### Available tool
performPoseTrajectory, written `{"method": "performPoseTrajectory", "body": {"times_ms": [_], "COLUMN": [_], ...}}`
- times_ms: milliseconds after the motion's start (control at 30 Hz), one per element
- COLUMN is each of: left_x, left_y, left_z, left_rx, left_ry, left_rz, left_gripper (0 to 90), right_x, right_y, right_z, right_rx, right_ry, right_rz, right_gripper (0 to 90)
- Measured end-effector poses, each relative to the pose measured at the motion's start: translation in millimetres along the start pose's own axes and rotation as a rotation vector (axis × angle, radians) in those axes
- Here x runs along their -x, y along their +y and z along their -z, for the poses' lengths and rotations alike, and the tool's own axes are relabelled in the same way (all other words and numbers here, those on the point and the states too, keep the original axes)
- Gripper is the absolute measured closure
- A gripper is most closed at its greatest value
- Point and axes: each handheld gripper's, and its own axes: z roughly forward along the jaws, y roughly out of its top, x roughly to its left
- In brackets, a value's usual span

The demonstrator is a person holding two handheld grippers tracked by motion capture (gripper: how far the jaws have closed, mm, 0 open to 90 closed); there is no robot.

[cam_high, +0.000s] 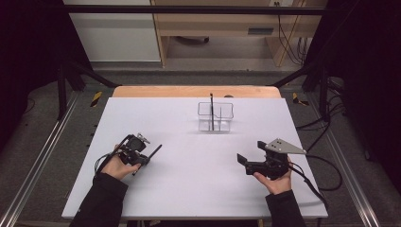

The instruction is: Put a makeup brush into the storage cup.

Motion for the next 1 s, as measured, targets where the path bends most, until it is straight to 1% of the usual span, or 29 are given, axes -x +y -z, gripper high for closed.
{"method": "performPoseTrajectory", "body": {"times_ms": [167, 367, 667, 833, 933, 1000], "left_x": [-0.3, 0.0, 2.6, 4.4, 6.7, 9.0], "left_y": [-0.1, 0.2, 0.1, -0.4, -0.1, 0.3], "left_z": [0.2, 0.1, 1.0, 9.7, 17.3, 22.5], "left_rx": [-0.003, -0.005, -0.006, 0.020, 0.048, 0.071], "left_ry": [-0.002, -0.001, 0.012, 0.008, 0.012, 0.004], "left_rz": [0.000, -0.006, -0.040, -0.052, -0.059, -0.065], "left_gripper": [83.0, 83.3, 83.5, 83.5, 83.5, 83.5], "right_x": [-0.4, -0.6, -0.8, -1.0, -0.8, -0.8], "right_y": [-0.8, -1.3, -1.6, -1.7, -1.5, -1.4], "right_z": [-1.7, -2.9, -2.8, -2.9, -2.5, -2.3], "right_rx": [-0.010, -0.018, -0.023, -0.025, -0.024, -0.023], "right_ry": [0.001, 0.002, 0.005, 0.004, 0.005, 0.004], "right_rz": [0.002, 0.003, 0.006, 0.007, 0.009, 0.008], "right_gripper": [6.9, 6.8, 6.8, 6.7, 6.7, 6.7]}}
